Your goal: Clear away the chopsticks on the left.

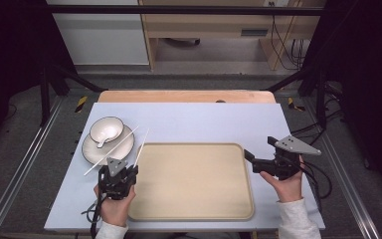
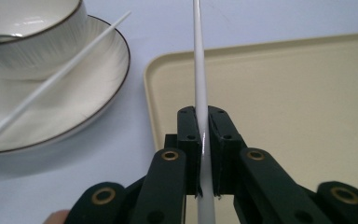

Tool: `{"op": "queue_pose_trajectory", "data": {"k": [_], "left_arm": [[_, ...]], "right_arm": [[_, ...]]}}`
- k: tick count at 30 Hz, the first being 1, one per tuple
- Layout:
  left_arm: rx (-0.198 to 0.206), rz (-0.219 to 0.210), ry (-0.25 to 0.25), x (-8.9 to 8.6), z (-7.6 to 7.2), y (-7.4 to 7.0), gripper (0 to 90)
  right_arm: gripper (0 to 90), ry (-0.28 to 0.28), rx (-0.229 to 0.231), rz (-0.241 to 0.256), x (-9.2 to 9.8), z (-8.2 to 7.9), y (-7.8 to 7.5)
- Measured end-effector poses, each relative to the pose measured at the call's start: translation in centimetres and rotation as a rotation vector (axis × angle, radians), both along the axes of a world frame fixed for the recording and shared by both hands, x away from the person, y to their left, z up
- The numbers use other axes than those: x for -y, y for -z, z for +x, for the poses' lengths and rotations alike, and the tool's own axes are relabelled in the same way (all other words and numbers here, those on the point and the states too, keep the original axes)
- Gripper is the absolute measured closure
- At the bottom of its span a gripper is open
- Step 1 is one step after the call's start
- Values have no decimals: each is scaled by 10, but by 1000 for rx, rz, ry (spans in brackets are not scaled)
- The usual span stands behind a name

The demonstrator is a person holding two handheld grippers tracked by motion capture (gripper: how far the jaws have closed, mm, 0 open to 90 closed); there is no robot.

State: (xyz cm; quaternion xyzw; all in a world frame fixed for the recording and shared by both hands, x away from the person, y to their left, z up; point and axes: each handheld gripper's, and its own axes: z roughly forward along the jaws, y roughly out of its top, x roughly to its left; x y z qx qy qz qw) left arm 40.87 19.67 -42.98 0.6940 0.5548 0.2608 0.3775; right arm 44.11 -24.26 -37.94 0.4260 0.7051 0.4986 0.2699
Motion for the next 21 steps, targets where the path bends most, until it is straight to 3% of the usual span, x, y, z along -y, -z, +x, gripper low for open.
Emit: {"op": "queue_pose_trajectory", "data": {"k": [4, 7, 14, 21], "left_arm": [[-13, -41, -16, 6, -5, 12, 842], [-12, -45, -35, 9, -9, 18, 842], [-12, -42, -78, 18, -14, 33, 841], [-32, -30, -91, 23, -12, 45, 841]], "right_arm": [[63, -4, -1, -4, -1, 1, 1], [63, -4, -7, -9, -3, 1, 2], [63, -11, -21, -20, -7, 3, 5], [64, -17, -22, -23, -7, 4, 6]]}}
